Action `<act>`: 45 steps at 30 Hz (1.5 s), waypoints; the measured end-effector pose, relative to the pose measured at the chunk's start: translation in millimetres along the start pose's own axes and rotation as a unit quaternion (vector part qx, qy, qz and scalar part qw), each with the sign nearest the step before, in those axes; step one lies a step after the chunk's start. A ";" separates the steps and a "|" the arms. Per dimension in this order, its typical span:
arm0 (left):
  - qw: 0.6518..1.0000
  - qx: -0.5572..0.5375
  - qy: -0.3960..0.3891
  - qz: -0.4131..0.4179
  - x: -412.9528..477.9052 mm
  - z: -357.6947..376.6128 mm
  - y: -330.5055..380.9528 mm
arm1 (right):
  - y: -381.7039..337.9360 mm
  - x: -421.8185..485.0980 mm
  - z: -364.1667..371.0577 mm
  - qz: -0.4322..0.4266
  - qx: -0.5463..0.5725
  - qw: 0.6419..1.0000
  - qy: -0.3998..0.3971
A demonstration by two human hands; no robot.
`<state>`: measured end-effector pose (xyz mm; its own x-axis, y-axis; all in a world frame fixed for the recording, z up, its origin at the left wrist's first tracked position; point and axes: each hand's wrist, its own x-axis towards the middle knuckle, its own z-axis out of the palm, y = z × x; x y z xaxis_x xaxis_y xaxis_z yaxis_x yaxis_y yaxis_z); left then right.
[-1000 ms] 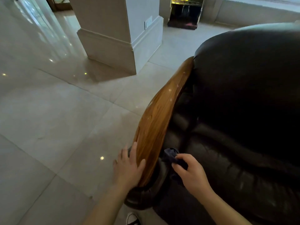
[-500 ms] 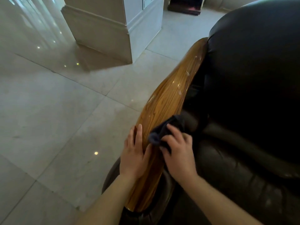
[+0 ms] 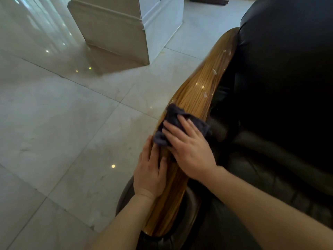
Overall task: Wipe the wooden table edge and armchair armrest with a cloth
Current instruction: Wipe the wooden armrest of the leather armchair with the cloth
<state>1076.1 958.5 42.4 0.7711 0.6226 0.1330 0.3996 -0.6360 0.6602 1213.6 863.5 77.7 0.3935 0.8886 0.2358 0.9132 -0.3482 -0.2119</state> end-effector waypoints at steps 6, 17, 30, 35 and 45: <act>1.000 -0.004 0.007 0.020 -5.3 0.2 -2.9 | 11.2 -29.4 -3.2 -0.072 0.012 0.997 -0.029; 0.923 -0.340 -0.072 -0.165 16.5 -39.9 12.5 | -56.9 -107.6 24.0 -0.154 -0.014 0.983 -0.104; 0.996 -0.033 -0.059 -0.062 69.8 -7.5 33.5 | 4.2 -48.9 -10.3 -0.049 -0.003 0.999 -0.008; 0.997 0.034 -0.019 -0.062 96.4 5.8 34.6 | 47.9 -11.5 -50.7 0.112 0.199 0.969 0.098; 0.997 0.074 0.007 -0.012 89.3 0.0 43.1 | 50.1 22.9 -24.1 0.164 0.095 0.978 0.092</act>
<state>1162.2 986.7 82.8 0.7538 0.6443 0.1295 0.4879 -0.6806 0.5465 1270.9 859.2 95.3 0.6904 0.6638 0.2875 0.7050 -0.5284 -0.4730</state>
